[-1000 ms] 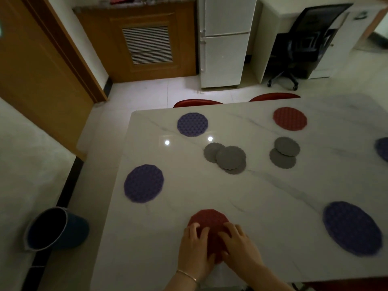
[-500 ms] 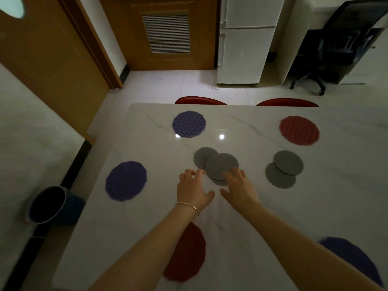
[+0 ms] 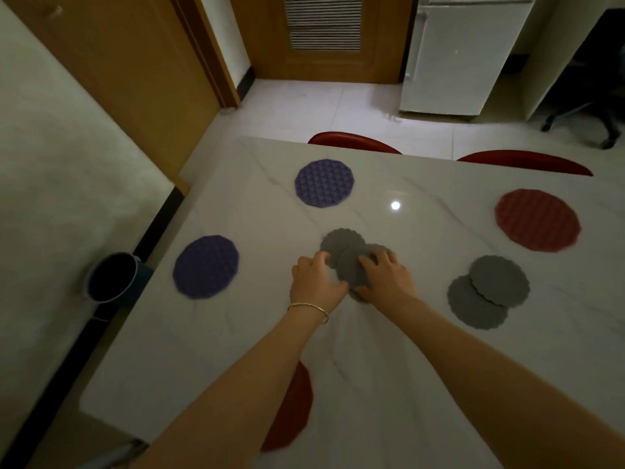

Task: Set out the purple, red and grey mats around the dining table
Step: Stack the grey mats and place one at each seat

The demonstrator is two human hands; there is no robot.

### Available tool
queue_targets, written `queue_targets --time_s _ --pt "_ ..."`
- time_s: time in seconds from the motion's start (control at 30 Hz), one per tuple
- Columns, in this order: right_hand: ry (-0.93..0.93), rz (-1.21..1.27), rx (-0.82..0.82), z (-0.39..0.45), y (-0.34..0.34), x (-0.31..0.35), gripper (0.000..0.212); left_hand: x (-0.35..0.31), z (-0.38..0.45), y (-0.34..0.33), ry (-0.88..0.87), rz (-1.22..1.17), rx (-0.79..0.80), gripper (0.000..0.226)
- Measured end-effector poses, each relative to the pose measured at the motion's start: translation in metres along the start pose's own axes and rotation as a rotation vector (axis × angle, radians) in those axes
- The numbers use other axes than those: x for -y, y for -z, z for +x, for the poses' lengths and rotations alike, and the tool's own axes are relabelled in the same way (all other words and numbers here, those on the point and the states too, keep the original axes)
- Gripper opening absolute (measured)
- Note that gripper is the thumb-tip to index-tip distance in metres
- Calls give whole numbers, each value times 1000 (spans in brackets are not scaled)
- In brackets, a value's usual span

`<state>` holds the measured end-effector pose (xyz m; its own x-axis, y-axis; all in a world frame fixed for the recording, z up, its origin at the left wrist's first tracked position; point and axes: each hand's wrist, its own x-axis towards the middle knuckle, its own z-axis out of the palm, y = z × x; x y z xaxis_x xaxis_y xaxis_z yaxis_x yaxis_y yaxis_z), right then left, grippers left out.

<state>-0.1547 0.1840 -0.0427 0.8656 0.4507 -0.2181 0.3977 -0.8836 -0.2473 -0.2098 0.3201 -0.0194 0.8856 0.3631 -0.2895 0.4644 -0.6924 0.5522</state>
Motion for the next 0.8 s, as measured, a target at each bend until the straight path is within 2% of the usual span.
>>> queue_targets --time_s 0.17,0.3,0.4,0.47,0.6,0.7,0.8 --pt "111 -176 35 2 4 -3 57 -8 7 -2 160 -210 9 56" --pt "146 -208 72 -2 8 -6 55 -15 12 -2 320 -416 20 44" --pt "186 -160 -28 -7 18 3 27 -22 10 -3 489 -754 45 40" --pt "189 -178 -100 -12 21 5 11 -25 8 -2 548 -890 53 37" --pt "217 -68 -199 -24 23 9 10 -24 5 3 550 -1010 66 36" --pt "330 -2 -367 -38 23 16 17 -21 -1 9 527 -1080 69 33" --pt "354 23 -374 -48 14 25 16 -17 -7 16 578 -1215 80 25"
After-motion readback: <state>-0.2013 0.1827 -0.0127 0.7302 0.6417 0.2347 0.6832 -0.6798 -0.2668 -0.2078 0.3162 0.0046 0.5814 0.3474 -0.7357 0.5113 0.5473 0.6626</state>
